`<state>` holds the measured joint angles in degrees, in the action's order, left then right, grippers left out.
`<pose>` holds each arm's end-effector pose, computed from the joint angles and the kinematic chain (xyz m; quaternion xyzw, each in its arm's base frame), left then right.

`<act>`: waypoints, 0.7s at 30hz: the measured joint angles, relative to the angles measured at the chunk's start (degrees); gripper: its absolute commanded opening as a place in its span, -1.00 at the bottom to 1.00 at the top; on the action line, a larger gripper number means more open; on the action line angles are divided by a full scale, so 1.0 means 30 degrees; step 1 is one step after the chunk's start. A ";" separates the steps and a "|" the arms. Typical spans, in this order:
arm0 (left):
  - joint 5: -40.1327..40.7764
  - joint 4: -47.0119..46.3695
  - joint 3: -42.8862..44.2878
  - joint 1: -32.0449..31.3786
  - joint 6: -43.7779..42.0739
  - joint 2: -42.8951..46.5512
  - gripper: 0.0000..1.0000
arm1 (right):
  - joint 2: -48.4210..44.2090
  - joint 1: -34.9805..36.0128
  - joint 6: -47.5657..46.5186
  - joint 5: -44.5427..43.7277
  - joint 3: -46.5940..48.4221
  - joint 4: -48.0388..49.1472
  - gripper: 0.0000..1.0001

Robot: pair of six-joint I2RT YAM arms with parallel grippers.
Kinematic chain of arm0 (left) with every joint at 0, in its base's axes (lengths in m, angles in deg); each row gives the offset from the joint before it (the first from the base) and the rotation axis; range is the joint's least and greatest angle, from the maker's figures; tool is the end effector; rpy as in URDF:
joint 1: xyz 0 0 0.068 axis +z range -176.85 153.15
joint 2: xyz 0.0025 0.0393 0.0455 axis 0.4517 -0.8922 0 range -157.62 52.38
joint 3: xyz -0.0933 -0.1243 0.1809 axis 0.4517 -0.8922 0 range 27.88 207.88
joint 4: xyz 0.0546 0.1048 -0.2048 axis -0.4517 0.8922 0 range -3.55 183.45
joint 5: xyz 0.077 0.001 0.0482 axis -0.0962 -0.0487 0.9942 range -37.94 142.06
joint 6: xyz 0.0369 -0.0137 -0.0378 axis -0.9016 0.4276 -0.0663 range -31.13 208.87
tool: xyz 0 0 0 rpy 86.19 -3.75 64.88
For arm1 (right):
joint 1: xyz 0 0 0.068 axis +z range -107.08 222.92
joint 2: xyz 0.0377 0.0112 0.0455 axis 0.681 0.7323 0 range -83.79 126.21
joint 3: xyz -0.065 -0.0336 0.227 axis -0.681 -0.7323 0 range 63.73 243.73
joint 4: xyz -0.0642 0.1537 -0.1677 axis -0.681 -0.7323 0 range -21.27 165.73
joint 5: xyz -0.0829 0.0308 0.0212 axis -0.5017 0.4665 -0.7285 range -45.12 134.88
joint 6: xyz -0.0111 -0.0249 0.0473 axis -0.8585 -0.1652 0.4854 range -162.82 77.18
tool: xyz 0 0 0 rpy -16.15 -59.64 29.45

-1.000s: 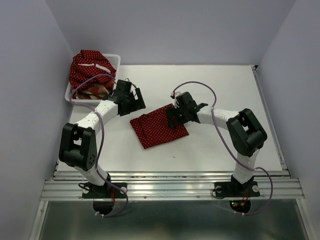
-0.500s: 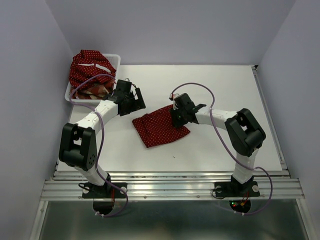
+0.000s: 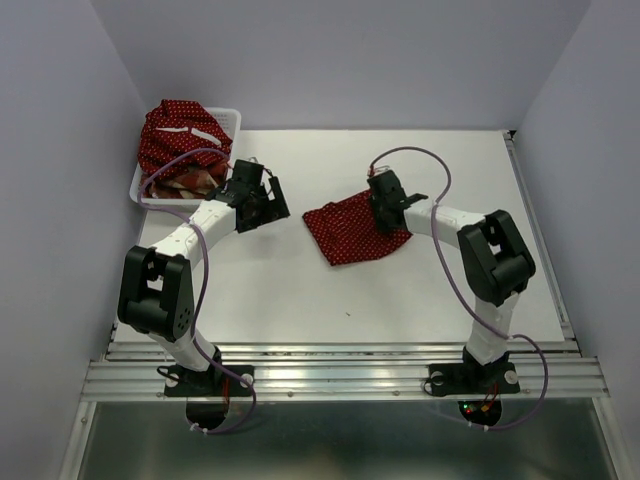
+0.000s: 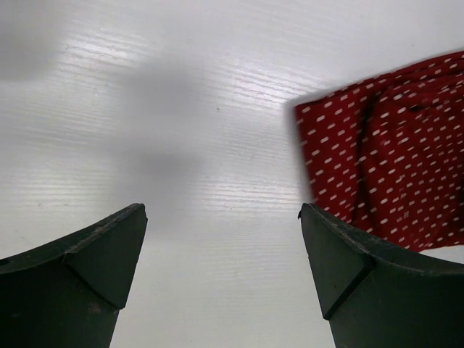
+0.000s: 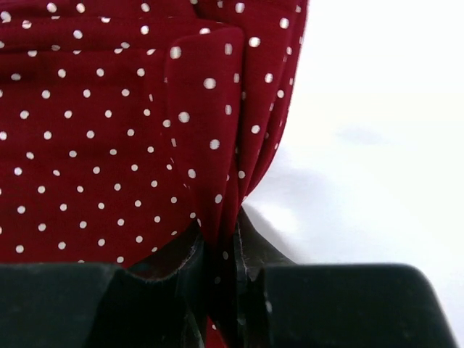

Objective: Fold and stack the skirts
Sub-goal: Neatly place the folded skirt to the corner

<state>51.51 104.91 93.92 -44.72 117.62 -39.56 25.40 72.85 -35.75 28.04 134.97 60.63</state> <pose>0.3132 -0.1012 0.2232 -0.0855 0.9178 -0.1575 0.3544 0.3255 0.1751 0.1553 -0.1404 0.9288 -0.0323 0.3414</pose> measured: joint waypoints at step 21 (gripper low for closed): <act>0.0685 0.1464 0.3716 0.0721 -0.0364 -0.1734 0.97 | 0.7482 -1.0338 -0.5493 -0.1304 1.0564 0.0175 -0.81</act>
<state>53.56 109.30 105.07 -42.56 116.53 -44.76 47.85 41.84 -52.23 24.12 166.66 61.16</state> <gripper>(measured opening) 0.986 0.187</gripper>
